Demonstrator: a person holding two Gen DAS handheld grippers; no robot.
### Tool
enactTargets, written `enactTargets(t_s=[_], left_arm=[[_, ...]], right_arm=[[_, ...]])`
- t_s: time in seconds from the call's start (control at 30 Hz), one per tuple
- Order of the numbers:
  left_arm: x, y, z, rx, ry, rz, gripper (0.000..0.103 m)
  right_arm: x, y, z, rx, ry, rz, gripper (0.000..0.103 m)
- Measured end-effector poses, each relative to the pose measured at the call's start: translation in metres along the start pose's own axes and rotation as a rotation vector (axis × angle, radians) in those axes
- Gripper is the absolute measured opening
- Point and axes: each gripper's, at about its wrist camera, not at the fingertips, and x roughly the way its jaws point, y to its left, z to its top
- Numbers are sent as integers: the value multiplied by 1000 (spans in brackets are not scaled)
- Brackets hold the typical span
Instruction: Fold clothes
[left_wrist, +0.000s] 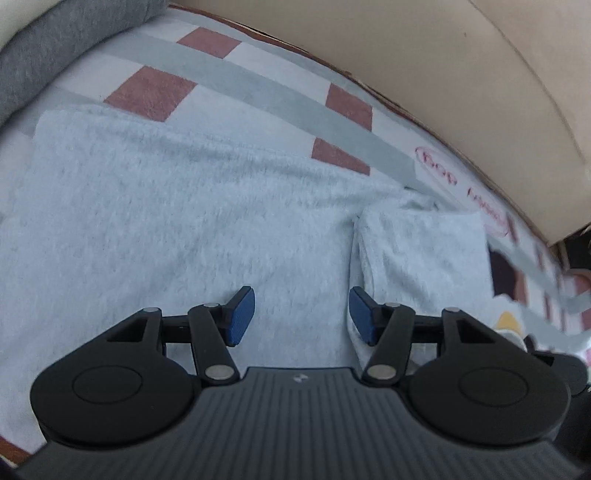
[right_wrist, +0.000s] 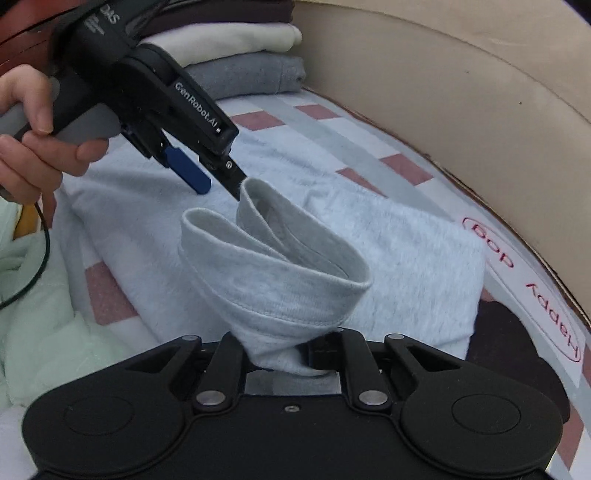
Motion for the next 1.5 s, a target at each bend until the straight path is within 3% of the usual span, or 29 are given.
enactTargets(t_s=[0.1, 0.2, 0.33, 0.4, 0.43, 0.47, 0.5, 0.57, 0.67, 0.83, 0.97, 1.1, 1.17, 1.2, 1.23, 1.27, 1.33, 1.37, 1.43, 1.5], left_arm=[[-7, 5, 8, -46, -52, -83, 56], [-12, 7, 13, -73, -72, -117, 56], [-4, 9, 11, -85, -40, -100, 56], [-9, 14, 9, -121, -73, -80, 56], [-12, 16, 10, -126, -87, -83, 56], [-14, 17, 11, -121, -93, -85, 56], [-17, 18, 11, -115, -98, -85, 56], [-21, 17, 13, -94, -97, -86, 56], [-20, 12, 12, -63, -53, -113, 57], [-8, -20, -1, 94, 46, -131, 61], [8, -51, -17, 251, 76, -57, 70], [34, -66, -28, 324, 83, 38, 73], [38, -70, -33, 372, 34, 46, 61], [38, -74, -33, 411, 29, 51, 24], [38, -78, -33, 445, 25, 51, 8], [34, -82, -32, 464, 12, 41, 8], [13, -86, -24, 468, -97, 23, 8], [2, -86, -18, 458, -148, 10, 8], [-14, -79, -6, 415, -202, -15, 8], [-9, -68, 1, 358, -146, -47, 9]], right_arm=[[-18, -8, 9, 75, -95, -31, 15], [-26, -6, 19, 107, -163, -39, 16], [13, 8, 22, -22, 22, -20, 22], [11, 12, 24, -44, 120, 30, 30], [-5, 8, 26, -18, 90, 71, 42], [-23, 2, 28, 15, 44, 116, 62], [-38, -5, 28, 54, 8, 147, 69], [-62, -20, 22, 118, -26, 166, 70], [-64, -37, 7, 147, 52, 29, 70], [-64, -35, -28, 183, 186, -70, 70], [-53, -31, -41, 170, 232, -70, 70], [-45, -34, -43, 160, 238, -60, 70], [-39, -33, -46, 147, 233, -65, 70], [-37, -33, -48, 140, 231, -68, 70], [-34, -33, -50, 133, 228, -70, 60], [-33, -31, -50, 104, 213, -68, 32], [-34, -30, -51, 67, 191, -69, 15], [-36, -32, -51, 68, 187, -74, 8], [-38, -36, -52, 90, 183, -72, 5], [-40, -40, -53, 114, 180, -70, 5]])
